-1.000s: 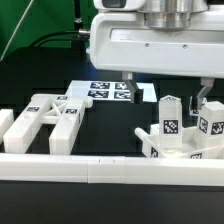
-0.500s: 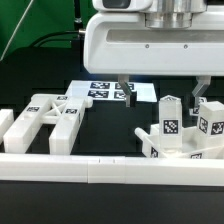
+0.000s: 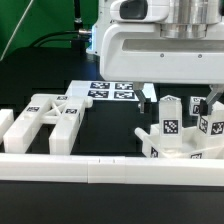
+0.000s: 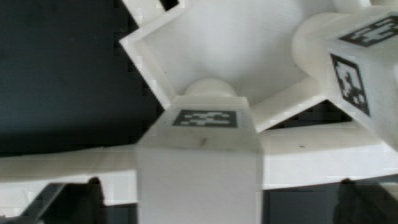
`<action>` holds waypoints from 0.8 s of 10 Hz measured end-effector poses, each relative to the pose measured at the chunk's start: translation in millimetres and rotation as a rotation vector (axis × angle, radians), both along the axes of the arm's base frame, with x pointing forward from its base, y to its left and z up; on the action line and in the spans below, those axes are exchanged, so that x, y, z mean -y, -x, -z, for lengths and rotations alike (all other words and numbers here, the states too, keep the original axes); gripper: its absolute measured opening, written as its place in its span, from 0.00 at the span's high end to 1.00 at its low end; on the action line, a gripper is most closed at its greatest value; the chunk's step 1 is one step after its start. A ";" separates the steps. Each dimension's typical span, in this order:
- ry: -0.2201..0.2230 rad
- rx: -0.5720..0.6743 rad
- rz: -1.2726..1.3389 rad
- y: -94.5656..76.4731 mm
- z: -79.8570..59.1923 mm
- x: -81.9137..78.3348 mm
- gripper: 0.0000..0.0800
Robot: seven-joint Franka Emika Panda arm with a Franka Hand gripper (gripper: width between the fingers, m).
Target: Assemble chair
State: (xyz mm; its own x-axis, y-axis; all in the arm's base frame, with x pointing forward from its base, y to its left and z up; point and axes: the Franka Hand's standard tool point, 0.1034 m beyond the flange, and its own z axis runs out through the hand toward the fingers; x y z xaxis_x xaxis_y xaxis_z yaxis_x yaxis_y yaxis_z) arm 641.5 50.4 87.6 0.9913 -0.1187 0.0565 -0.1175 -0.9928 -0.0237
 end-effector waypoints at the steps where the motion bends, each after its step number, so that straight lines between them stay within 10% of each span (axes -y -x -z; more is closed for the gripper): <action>1: 0.000 0.000 0.003 -0.2 -0.1 1.9 0.19; 5: 0.008 0.037 0.009 -4.5 -0.6 3.2 0.64; 8: 0.007 0.037 0.028 -4.7 -0.7 3.8 0.64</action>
Offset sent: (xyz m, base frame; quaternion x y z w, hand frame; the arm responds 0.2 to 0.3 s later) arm -0.0013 -0.0033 -0.0019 -0.0021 0.0341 -0.0157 0.9993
